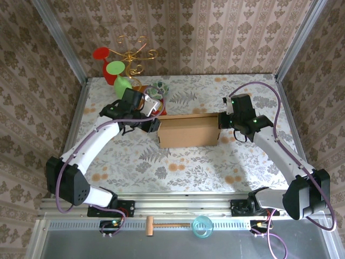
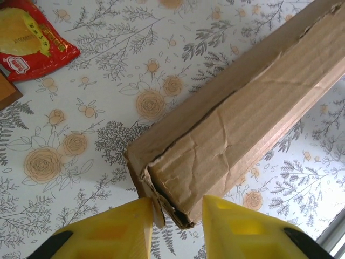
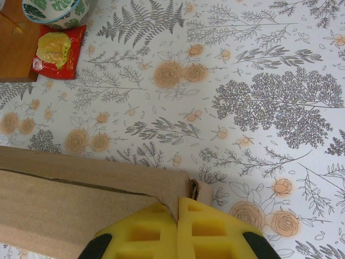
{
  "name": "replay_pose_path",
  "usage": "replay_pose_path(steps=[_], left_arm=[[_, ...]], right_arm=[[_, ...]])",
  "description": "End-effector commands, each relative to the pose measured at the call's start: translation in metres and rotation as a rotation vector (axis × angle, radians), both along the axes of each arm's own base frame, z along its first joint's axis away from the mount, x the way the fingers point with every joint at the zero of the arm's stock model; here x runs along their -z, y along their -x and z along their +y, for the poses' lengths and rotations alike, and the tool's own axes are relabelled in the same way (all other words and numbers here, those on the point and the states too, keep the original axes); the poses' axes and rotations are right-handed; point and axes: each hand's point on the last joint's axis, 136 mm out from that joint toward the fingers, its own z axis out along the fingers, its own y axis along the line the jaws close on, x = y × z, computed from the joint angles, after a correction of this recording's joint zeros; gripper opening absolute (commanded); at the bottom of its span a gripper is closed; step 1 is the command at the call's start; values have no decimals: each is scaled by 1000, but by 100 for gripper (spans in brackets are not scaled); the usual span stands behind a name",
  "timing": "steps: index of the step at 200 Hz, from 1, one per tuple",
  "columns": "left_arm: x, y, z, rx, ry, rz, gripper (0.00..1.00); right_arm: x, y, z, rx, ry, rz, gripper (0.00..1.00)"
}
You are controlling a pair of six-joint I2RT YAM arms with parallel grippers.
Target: Fold the paper box
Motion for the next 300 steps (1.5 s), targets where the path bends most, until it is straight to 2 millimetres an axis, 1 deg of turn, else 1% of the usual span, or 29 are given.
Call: replay_pose_path(steps=[1,12,34,65,74,94,132,162,196,234,257,262,264,267,300], left_arm=[[-10,-2,-7,-24,35,44,30],[-7,0,-8,-23,30,74,29],[-1,0,-8,-21,19,104,21],[0,1,-6,-17,-5,117,19],[0,1,-5,-18,-8,120,18],[-2,2,-7,-23,-7,142,7],[-8,6,-12,-34,22,227,0],[-9,10,-12,-38,34,296,0],[-16,10,-12,-73,58,366,0],[-21,13,-19,-75,95,423,0],[-20,15,-21,-75,99,458,0],[-20,15,-21,-75,101,461,0],[-20,10,-15,-96,105,461,0],[-20,9,-13,-102,109,465,0],[-19,7,-13,-116,138,472,0]], right_arm=[[24,21,-2,-21,36,116,0],[24,21,-1,-23,35,117,0],[24,21,-1,-24,38,116,0],[25,20,-2,-23,39,117,0],[24,20,-2,-23,39,117,0],[24,20,-2,-22,38,116,0],[23,20,-2,-22,42,119,0],[23,20,-2,-28,48,123,0],[23,20,-1,-32,45,125,0],[23,18,2,-42,38,136,0],[23,18,2,-44,40,140,0],[24,18,2,-44,40,143,0],[23,18,2,-44,40,142,0],[23,18,2,-43,41,142,0],[24,19,3,-47,38,148,0]])
